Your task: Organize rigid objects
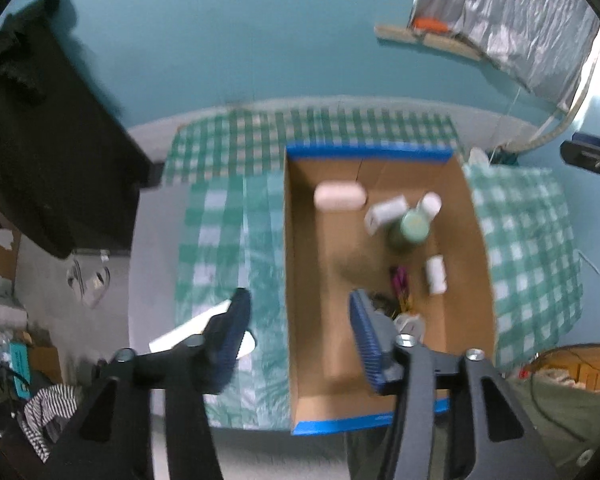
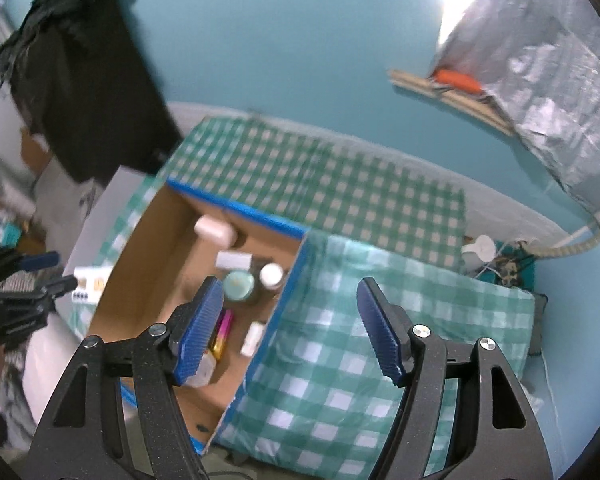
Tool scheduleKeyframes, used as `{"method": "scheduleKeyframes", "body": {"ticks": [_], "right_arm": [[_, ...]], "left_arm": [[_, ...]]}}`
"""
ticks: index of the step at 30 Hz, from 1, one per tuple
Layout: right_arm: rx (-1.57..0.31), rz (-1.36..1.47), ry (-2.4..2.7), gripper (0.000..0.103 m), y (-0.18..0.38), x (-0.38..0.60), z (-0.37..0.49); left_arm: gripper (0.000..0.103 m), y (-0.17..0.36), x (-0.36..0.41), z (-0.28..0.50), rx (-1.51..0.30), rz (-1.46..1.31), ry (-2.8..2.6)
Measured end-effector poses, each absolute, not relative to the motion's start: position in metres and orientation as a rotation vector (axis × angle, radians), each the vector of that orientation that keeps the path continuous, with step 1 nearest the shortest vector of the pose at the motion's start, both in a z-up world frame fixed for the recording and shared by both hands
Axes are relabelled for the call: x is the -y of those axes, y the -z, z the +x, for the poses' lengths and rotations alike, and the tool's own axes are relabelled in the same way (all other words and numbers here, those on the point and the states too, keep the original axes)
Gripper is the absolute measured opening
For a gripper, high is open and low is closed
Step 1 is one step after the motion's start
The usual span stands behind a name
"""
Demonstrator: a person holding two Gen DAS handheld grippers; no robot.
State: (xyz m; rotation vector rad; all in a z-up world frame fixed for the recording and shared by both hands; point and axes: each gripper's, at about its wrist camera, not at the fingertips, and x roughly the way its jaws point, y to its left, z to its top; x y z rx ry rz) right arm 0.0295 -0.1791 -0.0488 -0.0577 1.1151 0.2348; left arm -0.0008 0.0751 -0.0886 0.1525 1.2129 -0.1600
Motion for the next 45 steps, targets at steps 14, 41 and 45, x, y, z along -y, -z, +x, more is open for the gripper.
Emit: {"method": "scheduleKeyframes", "body": {"ticks": [14, 41, 45], "right_arm": [[-0.992, 0.015, -0.085, 0.077, 0.021, 0.225, 0.006], [-0.912, 0.017, -0.028, 0.079, 0.003, 0.225, -0.001], [-0.915, 0.021, -0.022, 0.079, 0.004, 0.226, -0.001]], "left_arm": [[0.091, 0.04, -0.026, 0.002, -1.024, 0.258, 0.102], [0.101, 0.013, -0.034, -0.004, -0.895, 0.157, 0.062], [0.101, 0.008, -0.033, -0.004, -0.885, 0.14, 0.075]]}}
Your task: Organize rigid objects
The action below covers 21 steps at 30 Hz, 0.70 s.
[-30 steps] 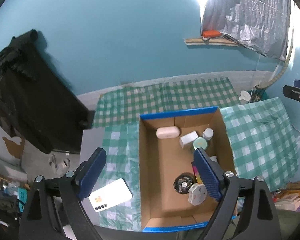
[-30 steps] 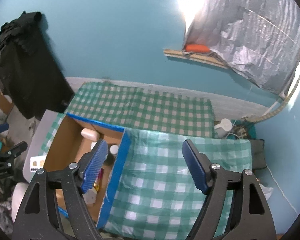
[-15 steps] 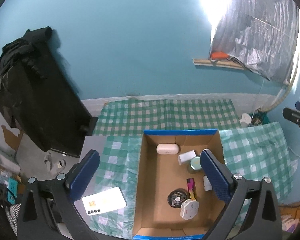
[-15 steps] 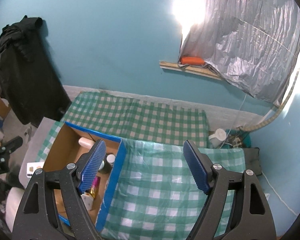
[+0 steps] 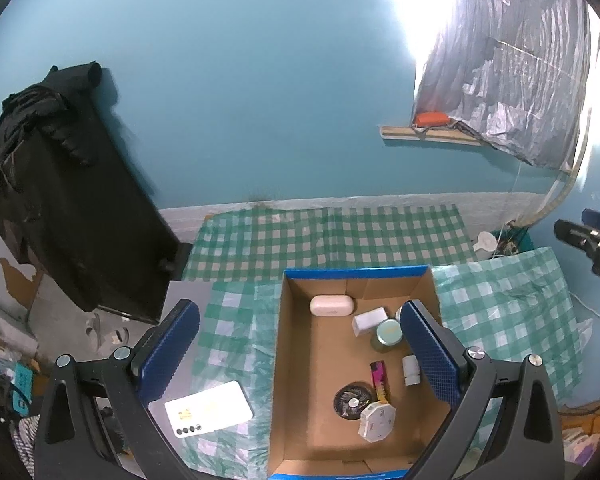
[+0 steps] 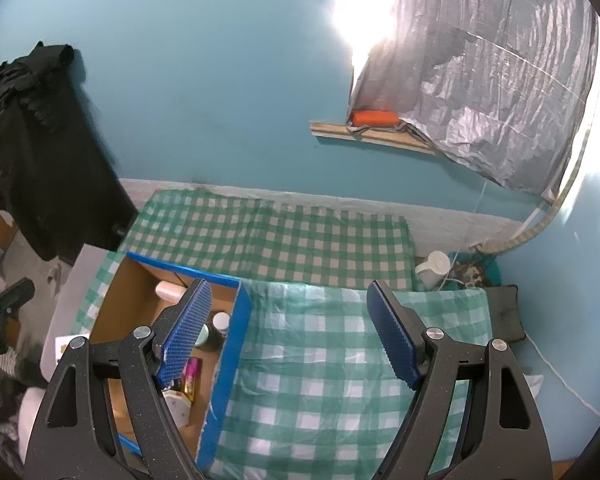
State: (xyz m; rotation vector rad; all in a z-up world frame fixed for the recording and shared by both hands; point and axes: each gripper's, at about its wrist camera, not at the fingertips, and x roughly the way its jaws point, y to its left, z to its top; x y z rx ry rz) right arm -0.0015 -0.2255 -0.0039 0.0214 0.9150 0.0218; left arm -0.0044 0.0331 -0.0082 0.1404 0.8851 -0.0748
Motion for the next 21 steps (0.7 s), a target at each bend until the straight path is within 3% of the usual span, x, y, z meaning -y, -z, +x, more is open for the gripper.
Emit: {"method": "scheduleKeyframes", "body": {"ticks": [21], "right_arm": [[-0.923, 0.007, -0.029, 0.079, 0.0074, 0.2233, 0.0021]], "left_arm": [[0.101, 0.003, -0.0263, -0.0097, -0.884, 0.199, 0.042]]}}
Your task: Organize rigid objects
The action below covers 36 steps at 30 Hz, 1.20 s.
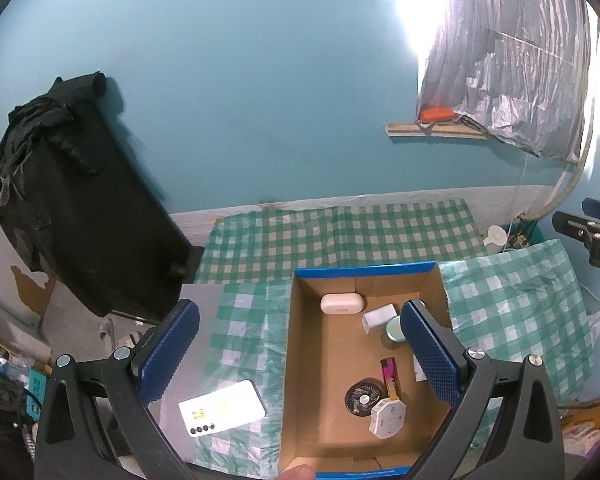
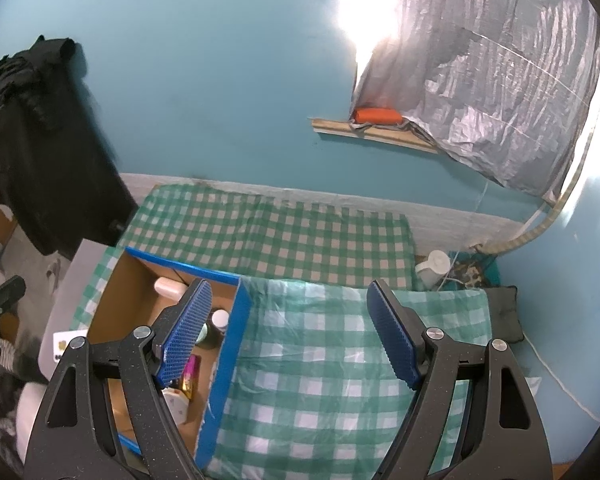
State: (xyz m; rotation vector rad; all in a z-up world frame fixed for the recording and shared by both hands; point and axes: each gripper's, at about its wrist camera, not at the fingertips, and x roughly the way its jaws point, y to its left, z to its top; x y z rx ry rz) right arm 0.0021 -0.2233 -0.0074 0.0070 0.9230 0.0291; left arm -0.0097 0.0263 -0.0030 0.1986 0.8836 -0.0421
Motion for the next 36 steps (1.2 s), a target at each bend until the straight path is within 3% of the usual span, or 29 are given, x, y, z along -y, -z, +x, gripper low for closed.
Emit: {"method": "scheduleKeyframes", "body": {"ticks": [36], "right_arm": [[-0.928, 0.005, -0.024, 0.079, 0.0131, 0.2302, -0.0007]], "left_arm": [[0.101, 0.011, -0.0191, -0.0116, -0.917, 0.216, 0.039]]}}
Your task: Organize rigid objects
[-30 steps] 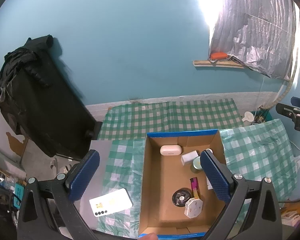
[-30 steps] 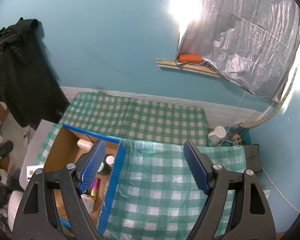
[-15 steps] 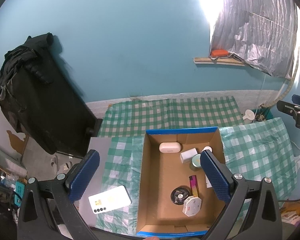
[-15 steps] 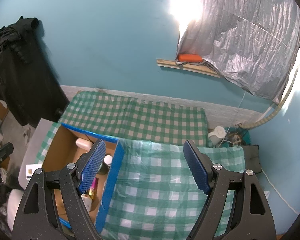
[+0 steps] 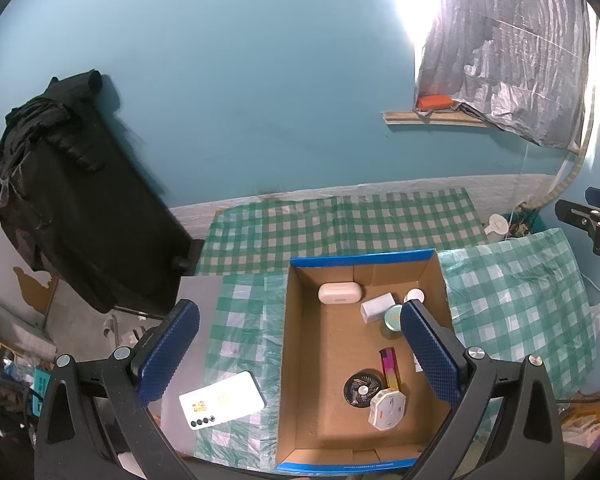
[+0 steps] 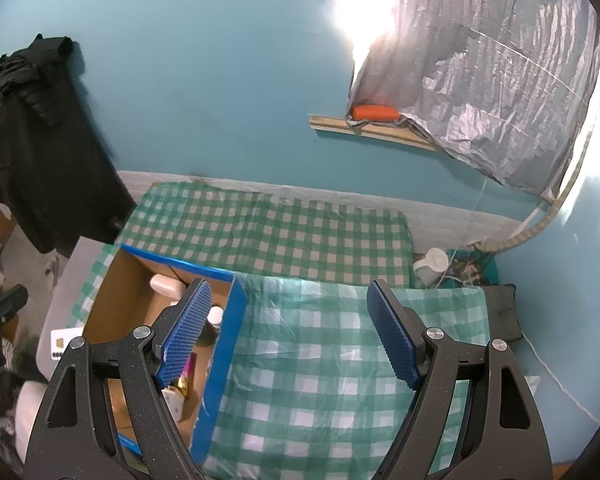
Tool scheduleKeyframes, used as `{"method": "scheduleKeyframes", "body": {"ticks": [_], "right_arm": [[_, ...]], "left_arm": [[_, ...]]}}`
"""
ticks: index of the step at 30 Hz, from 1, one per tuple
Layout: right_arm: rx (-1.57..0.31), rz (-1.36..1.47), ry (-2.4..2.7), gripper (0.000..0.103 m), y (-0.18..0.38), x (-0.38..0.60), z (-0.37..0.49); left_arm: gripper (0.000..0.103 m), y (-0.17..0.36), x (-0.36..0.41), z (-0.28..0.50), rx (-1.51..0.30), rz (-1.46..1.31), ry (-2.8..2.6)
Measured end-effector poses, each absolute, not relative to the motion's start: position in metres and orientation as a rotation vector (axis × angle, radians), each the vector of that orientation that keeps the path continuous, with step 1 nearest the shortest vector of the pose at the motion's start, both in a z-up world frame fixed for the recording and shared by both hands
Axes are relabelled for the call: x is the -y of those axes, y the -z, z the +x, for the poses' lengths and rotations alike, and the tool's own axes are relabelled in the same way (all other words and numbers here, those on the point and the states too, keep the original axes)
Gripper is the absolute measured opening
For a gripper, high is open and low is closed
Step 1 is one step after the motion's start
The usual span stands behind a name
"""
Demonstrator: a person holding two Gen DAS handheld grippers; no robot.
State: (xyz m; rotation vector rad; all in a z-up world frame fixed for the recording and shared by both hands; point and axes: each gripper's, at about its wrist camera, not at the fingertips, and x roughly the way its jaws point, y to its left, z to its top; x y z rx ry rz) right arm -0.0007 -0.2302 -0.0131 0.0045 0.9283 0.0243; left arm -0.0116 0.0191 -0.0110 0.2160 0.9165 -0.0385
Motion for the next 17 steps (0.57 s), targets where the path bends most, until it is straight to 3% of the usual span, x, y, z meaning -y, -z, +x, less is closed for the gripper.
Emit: {"method": "scheduleKeyframes", "body": {"ticks": [17], "right_arm": [[-0.935, 0.006, -0.014, 0.079, 0.0142, 0.2271, -0.0044]], "left_arm": [[0.101, 0.0143, -0.0209, -0.0128, -0.93, 0.216, 0.045]]}}
